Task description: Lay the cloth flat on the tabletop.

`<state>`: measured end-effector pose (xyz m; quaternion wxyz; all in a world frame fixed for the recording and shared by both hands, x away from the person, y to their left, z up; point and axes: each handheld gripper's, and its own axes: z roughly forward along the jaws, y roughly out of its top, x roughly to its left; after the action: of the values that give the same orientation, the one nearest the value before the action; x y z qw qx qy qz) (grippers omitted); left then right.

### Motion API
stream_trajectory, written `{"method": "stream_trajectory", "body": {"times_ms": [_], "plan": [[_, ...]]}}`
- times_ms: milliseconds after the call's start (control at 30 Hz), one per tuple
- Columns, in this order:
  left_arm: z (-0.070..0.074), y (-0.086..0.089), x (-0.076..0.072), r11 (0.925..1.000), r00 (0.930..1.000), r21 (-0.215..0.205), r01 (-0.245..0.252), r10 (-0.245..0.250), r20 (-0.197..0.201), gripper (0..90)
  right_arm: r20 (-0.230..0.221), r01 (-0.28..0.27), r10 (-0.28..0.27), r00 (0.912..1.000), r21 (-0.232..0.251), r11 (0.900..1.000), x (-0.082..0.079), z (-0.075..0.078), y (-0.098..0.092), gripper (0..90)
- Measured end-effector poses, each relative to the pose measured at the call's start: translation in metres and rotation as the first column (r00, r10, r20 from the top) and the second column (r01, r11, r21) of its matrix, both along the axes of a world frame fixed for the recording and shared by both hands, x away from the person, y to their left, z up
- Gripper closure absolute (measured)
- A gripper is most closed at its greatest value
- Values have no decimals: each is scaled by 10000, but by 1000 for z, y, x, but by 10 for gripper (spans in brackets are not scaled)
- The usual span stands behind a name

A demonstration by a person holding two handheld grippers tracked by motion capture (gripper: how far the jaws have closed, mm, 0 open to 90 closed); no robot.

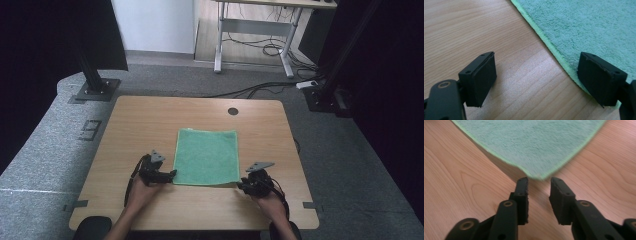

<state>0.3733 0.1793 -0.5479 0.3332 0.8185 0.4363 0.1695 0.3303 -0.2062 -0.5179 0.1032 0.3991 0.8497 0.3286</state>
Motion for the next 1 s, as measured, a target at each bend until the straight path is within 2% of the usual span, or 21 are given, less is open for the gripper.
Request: {"method": "stream_trajectory", "body": {"times_ms": [133,200,300,467,633,733,833,1000], "plan": [[0,0,0,10000,10000,-4,-3,3,2,160,454,230,-231,9987,20,9997,0,13,-5,554],[0,0,0,10000,10000,-16,-7,7,4,160,616,268,-271,9977,59,9996,6,19,-2,491],[0,0,0,10000,10000,-14,-6,6,3,159,823,331,-328,9961,-23,9995,16,21,6,419],[0,0,0,10000,10000,3,4,-4,-2,159,712,636,-610,9956,-351,9974,37,4,20,352],[0,0,0,10000,10000,8,6,-6,-2,160,528,871,-836,9951,-681,9939,37,-19,20,315],[0,0,0,10000,10000,2,0,0,0,160,673,1159,-1128,9913,-450,9922,31,-23,14,287],[0,0,0,10000,10000,8,-5,5,-1,159,910,1272,-1223,9883,-493,9907,29,-24,9,270],[0,0,0,10000,10000,5,-13,13,-2,159,1018,1513,-1503,9834,-24,9885,26,-29,5,247]]}}
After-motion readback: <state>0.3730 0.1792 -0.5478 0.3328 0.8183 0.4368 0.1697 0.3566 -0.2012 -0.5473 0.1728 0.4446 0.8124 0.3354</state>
